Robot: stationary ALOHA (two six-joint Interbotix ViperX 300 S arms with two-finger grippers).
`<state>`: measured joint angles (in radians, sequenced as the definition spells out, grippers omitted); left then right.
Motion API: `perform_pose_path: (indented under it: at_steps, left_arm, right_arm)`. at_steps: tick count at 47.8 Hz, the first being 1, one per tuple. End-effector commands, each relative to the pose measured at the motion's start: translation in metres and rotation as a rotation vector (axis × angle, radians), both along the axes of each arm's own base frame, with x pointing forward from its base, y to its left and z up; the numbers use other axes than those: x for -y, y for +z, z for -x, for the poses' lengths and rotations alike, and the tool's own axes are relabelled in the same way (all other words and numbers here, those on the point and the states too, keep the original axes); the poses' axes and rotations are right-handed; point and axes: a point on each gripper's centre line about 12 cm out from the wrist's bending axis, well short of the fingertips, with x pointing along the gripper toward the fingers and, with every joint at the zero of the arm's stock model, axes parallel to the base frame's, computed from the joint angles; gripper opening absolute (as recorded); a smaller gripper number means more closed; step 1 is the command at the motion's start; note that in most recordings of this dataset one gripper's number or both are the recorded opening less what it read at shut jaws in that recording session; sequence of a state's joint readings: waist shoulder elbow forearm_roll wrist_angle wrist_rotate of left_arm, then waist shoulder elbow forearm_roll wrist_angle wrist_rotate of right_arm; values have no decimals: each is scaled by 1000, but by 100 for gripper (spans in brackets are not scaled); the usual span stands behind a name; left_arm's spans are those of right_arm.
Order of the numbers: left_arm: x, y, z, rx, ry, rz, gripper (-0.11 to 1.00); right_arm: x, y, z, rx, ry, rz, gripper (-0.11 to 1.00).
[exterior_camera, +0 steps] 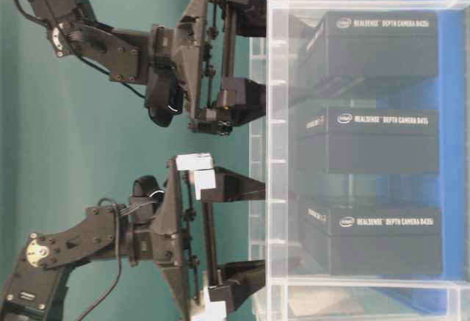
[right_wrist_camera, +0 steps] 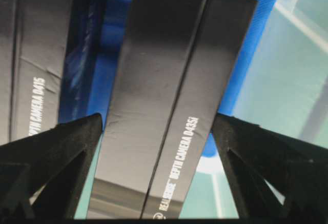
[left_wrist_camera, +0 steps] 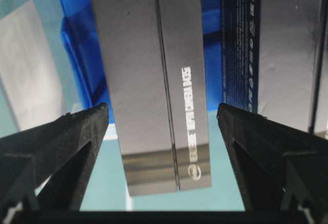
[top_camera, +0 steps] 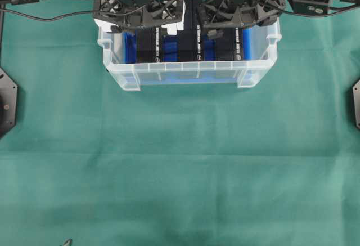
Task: Take the box out of the case with both arms.
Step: 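Close both grippers on the left and right black RealSense boxes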
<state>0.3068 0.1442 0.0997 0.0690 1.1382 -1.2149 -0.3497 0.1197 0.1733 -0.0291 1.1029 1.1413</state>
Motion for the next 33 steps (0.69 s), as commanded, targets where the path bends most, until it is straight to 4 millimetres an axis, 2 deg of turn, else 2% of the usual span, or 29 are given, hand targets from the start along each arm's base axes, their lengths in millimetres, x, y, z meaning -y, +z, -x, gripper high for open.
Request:
perform_pose_path:
  at_steps: [1,22,33]
  left_arm:
    - [-3,3,0,20,5,-8,82]
    - [-7,-23,2,-11,12,7,82]
    - [-6,-26,3,-15,12,9,82]
  right_arm:
    - [0,3,2,6,2,6,96]
    - [4,-6,9,-19,-13,-3,96]
    - [4,-12,9,-32,-17,-12,96]
